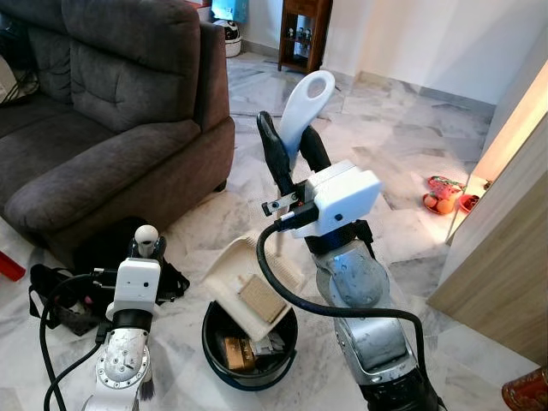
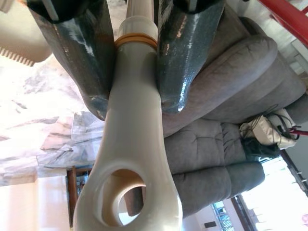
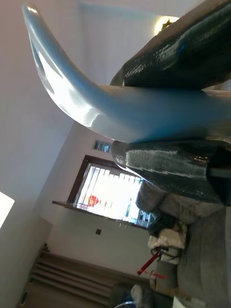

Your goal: Sweep floor

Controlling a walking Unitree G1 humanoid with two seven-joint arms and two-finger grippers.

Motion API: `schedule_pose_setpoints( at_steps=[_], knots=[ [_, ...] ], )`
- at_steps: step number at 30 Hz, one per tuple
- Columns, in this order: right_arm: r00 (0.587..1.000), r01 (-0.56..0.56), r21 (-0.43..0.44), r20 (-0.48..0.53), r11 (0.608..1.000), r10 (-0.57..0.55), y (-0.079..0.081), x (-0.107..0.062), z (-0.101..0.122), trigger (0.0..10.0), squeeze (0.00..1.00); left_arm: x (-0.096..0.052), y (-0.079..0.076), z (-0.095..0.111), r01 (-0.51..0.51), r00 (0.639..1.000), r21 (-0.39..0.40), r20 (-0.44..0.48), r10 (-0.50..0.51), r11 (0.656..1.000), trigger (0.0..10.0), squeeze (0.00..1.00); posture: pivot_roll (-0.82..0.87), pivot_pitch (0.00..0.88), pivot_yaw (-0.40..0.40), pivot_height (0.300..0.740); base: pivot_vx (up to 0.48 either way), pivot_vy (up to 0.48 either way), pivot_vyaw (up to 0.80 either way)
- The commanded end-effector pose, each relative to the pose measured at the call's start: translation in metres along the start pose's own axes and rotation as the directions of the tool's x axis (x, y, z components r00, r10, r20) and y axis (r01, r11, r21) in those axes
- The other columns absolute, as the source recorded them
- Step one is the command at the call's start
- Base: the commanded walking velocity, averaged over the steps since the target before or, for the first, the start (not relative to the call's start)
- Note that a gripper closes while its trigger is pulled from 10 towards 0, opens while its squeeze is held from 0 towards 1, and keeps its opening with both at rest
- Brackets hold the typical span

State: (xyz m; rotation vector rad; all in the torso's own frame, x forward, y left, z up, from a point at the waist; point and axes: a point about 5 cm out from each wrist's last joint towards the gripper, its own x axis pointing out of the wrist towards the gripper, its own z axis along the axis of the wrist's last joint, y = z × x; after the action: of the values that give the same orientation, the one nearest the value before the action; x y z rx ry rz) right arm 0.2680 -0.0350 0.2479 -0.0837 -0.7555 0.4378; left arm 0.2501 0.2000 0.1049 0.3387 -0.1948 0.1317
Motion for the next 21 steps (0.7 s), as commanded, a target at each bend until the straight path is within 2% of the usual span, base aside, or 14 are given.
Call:
schedule_pose_setpoints(
  at_steps=[1,21],
  knots=[
    [0.994,0.014,-0.011,0.107,1.000,-0.013,-0.0012,0.0041,0.0195,10.0,0.00,0.0027,0.0023,0.0070,0.000,0.999,0.015,0.047,-0.001,1.000,10.0,0.00,0.19,0.053,-0.026,0.740,0.000,0.000,0.00],
    [0.992,-0.002,-0.067,0.128,0.998,0.011,0.0046,0.0038,0.0218,10.0,0.00,0.0017,-0.0014,0.0072,0.010,0.999,0.014,0.049,-0.010,1.000,10.0,0.00,0.19,0.054,-0.035,0.740,0.000,0.000,0.00]
  ],
)
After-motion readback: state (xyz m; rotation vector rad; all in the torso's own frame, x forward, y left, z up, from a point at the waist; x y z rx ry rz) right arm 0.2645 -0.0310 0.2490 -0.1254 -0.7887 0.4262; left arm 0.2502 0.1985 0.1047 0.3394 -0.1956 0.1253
